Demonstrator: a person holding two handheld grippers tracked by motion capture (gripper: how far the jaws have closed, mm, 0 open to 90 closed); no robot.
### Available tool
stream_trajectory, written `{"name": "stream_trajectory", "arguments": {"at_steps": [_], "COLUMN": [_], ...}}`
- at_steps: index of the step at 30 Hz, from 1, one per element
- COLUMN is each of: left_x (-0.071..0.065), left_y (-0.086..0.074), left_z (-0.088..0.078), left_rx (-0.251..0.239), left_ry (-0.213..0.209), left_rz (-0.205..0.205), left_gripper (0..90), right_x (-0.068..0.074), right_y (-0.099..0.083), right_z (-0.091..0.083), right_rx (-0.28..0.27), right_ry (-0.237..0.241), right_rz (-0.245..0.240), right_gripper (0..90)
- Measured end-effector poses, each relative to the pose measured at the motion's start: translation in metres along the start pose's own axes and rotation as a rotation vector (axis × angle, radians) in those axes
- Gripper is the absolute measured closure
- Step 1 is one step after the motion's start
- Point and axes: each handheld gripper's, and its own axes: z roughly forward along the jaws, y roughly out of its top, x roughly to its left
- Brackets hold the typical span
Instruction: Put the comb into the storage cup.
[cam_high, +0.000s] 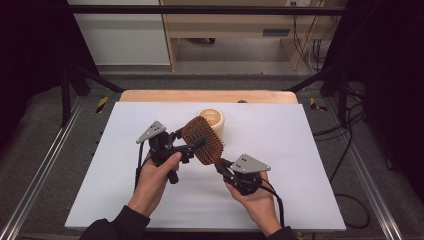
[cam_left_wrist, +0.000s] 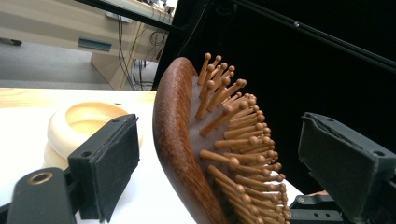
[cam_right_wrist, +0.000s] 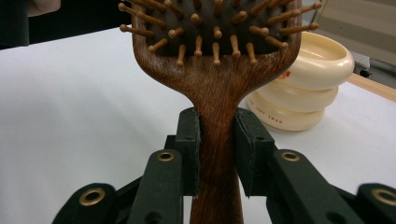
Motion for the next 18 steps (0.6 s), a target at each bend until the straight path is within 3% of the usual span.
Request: {"name": "stream_trajectory", "arguments": {"at_steps": [9,18], "left_x": [0.001,-0.0004], "left_y": [0.0004,-0.0006], "left_z": [0.0019,0.0037], "left_rx": [0.002,0.0], "left_ry": [-0.023,-0.042], "left_rz": [-0.062,-0.092], "left_gripper": [22.1,33.3], "right_x": [0.001,0.0024], "right_y": [0.0003,0.0005], "right_z": [-0.0002,0.0003], "right_rx": [-0.01,-0.015], "right_ry": [0.004,0.008], "right_rz": [-0.002,-0.007], "right_gripper": [72.9,72.9]}}
